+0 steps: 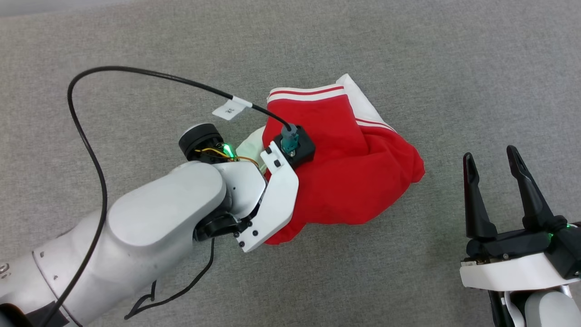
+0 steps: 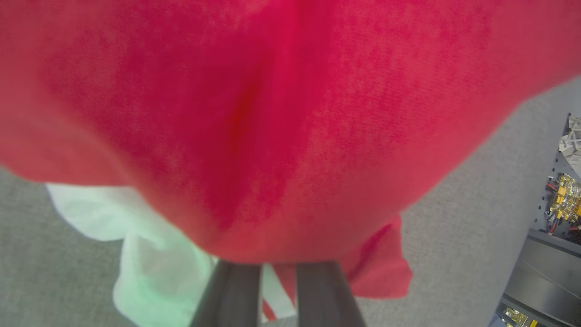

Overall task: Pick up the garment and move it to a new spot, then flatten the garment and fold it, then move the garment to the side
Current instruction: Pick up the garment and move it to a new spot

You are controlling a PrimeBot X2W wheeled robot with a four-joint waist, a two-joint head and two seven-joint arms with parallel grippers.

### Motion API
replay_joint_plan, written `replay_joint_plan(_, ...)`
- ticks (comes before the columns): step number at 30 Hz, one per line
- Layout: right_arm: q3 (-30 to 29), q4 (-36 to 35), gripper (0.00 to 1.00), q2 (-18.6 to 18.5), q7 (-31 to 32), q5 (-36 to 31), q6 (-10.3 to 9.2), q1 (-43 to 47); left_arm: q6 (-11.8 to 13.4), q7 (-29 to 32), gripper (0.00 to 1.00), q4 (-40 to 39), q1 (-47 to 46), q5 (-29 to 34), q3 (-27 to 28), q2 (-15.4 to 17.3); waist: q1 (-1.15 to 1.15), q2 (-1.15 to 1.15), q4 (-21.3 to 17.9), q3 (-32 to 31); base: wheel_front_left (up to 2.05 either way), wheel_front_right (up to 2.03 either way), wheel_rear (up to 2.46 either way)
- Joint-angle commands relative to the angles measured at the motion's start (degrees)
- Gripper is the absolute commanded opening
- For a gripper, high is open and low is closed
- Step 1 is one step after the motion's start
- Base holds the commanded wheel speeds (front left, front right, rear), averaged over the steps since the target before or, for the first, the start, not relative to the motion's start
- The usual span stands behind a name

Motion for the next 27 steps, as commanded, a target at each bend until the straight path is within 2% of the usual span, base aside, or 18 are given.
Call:
replay_joint_plan(1, -0.1, 0.0, 1.00, 0.1, -0.1, -0.5, -0.04, -0.4, 0.0, -0.2, 0.00, 0.6, 2.2, 0.9, -1.0, 0.0, 0.00, 0.00, 0.3, -0.1, 0.00, 0.00, 0.00)
replay_joint_plan(2, -0.2, 0.2, 1.00, 0.1, -0.1, -0.5, -0.04, -0.3, 0.0, -1.1, 0.00, 0.7, 2.3, 1.2, -1.0, -0.1, 0.00, 0.00, 0.5, -0.4, 0.00, 0.00, 0.00)
replay_joint_plan(4, -0.4, 0.5, 1.00, 0.1, -0.1, -0.8, -0.04, 0.4, 0.0, -4.1, 1.00, 0.4, 1.6, 2.2, -0.8, -0.7, 0.00, 0.00, 1.0, -1.6, 0.00, 0.00, 0.00)
replay_joint_plan(10, -1.1, 1.2, 1.00, 0.1, -0.1, -1.7, -0.04, 3.7, 0.1, -17.3, 1.00, -0.8, -0.3, 3.3, 2.1, -1.3, 0.00, 0.00, 3.8, -7.4, 0.00, 0.00, 0.00)
replay_joint_plan(13, -1.3, 1.4, 1.00, 0.1, -0.1, -1.9, -0.04, 5.3, 2.2, -23.5, 1.00, -1.4, 0.6, 5.0, 4.3, -0.9, 0.00, 0.00, 4.9, -10.0, 0.00, 0.00, 0.00)
replay_joint_plan(18, -2.0, 1.1, 1.00, 0.1, -0.1, -1.7, -0.04, 7.1, 9.0, -34.7, 1.00, -2.7, 4.3, 8.6, 8.0, 0.3, 0.00, 0.00, 6.8, -12.7, 0.00, 0.00, 0.00)
replay_joint_plan(27, -3.3, 1.1, 1.00, 0.1, -0.1, -0.7, -0.04, 8.1, 26.0, -55.6, 1.00, -0.8, 16.0, 14.0, 14.6, 1.0, 0.00, 0.00, 9.3, -14.6, 0.00, 0.00, 0.00)
